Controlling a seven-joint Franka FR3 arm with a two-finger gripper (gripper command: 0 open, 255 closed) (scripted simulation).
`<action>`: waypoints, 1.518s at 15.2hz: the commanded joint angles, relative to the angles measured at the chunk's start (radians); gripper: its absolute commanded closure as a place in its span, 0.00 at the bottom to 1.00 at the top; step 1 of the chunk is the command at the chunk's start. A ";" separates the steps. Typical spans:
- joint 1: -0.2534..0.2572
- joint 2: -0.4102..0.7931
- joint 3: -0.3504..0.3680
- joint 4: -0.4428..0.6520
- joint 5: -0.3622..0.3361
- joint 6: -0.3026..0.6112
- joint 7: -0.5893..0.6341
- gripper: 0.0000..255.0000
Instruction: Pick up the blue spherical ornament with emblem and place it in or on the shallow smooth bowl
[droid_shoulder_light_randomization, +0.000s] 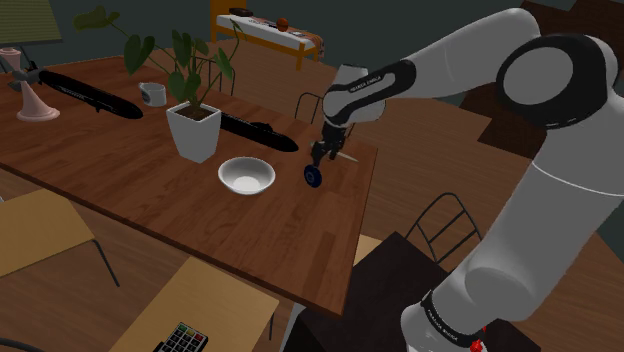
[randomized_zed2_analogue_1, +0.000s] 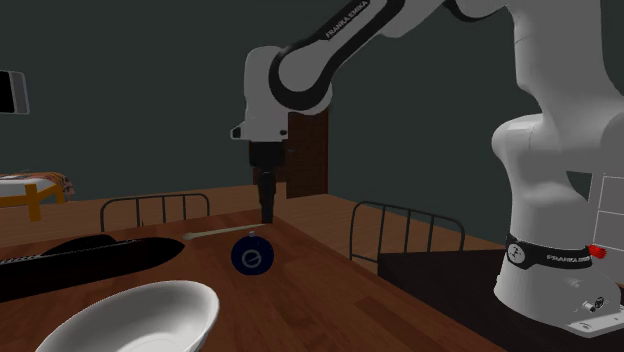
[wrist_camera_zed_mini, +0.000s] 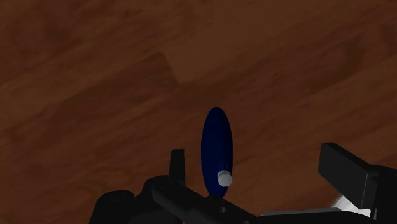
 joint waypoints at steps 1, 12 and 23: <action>-0.008 0.089 0.002 0.059 0.025 0.026 -0.014 0.00; -0.019 0.199 0.012 0.074 0.052 0.117 -0.031 0.00; -0.019 0.199 0.012 0.074 0.052 0.117 -0.031 1.00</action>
